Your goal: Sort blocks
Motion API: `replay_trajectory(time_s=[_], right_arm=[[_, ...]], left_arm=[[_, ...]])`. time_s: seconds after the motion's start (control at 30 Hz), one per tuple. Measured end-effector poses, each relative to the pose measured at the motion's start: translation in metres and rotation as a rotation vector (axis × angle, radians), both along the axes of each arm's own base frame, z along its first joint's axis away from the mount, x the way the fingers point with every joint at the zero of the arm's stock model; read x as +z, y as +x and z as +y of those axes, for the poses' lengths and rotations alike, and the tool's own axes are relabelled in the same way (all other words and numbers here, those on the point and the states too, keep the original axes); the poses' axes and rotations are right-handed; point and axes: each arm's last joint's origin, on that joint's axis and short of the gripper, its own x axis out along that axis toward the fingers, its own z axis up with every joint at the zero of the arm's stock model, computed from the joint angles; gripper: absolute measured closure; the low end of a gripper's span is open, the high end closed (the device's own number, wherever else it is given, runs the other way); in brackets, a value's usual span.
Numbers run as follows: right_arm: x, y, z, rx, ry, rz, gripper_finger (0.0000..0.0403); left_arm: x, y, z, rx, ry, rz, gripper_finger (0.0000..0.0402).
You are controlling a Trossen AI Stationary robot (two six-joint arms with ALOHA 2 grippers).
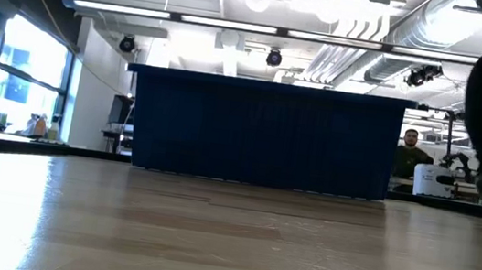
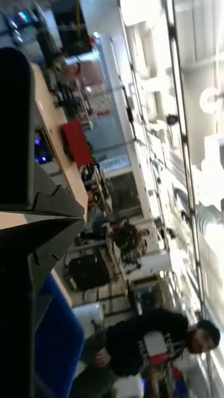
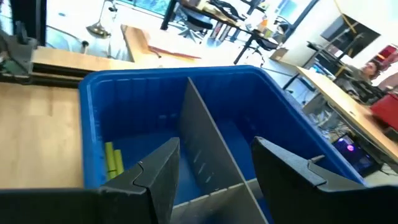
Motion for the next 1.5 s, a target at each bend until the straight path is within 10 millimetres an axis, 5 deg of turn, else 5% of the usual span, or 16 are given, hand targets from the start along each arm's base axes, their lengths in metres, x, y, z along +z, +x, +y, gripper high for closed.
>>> replay_trajectory(time_s=[0.4, 0.57, 0.73, 1.03, 1.17, 1.37, 1.5], right_arm=[[0.0, -0.01, -0.021, -0.188, 0.14, -0.117, 0.0217], [0.0, -0.01, -0.021, -0.192, 0.151, -0.125, 0.0217], [0.001, -0.009, -0.021, -0.23, 0.269, -0.228, 0.0217], [0.018, -0.013, -0.027, -0.236, 0.275, -0.419, 0.0217], [0.009, 0.004, -0.031, -0.218, 0.324, -0.455, 0.0217], [-0.027, 0.057, -0.037, -0.033, 0.403, -0.437, 0.0217], [-0.033, 0.07, -0.031, 0.021, 0.461, -0.449, 0.0217]], left_arm=[[-0.002, 0.037, -0.01, -0.073, 0.017, 0.084, 0.0402], [-0.011, 0.043, -0.015, -0.317, 0.078, 0.129, 0.0402], [-0.016, 0.04, -0.022, -0.66, 0.059, 0.126, 0.0402], [-0.011, 0.011, -0.016, -0.562, -0.043, 0.088, 0.0402], [-0.012, 0.005, -0.016, -0.614, -0.065, 0.095, 0.0402], [-0.015, 0.006, -0.016, -0.613, -0.087, 0.118, 0.0402], [-0.018, 0.003, -0.015, -0.583, -0.066, 0.169, 0.0402]])
